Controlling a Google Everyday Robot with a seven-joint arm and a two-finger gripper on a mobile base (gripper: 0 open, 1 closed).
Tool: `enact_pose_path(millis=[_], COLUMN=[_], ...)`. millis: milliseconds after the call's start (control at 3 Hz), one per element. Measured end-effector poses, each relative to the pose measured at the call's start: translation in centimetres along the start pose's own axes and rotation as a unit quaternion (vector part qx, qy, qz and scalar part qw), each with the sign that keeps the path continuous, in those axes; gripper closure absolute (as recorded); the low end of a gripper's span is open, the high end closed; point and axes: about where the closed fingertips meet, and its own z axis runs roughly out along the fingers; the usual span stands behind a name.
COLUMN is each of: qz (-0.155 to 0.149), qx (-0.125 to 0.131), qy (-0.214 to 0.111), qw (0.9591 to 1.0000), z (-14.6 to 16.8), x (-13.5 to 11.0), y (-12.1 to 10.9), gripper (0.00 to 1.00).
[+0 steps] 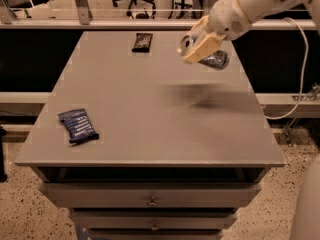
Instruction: Place redbull can upright
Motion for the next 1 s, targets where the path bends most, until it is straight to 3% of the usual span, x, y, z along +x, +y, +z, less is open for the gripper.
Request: enact_pose_path(millis=[333,667,1000], qz=[0.06,0.082,0.116], qx=[0.074,0.099,0.118], qy=[-0.182,-0.245,-0.314], qw=[0.9787,0.9611,0.935], z=[-4.3,-5.6,-5.9], x=[-1.6,-1.7,-0.1], y=[-1.2,-1.3,-0.9], gripper=[1.0,1.0,1.0])
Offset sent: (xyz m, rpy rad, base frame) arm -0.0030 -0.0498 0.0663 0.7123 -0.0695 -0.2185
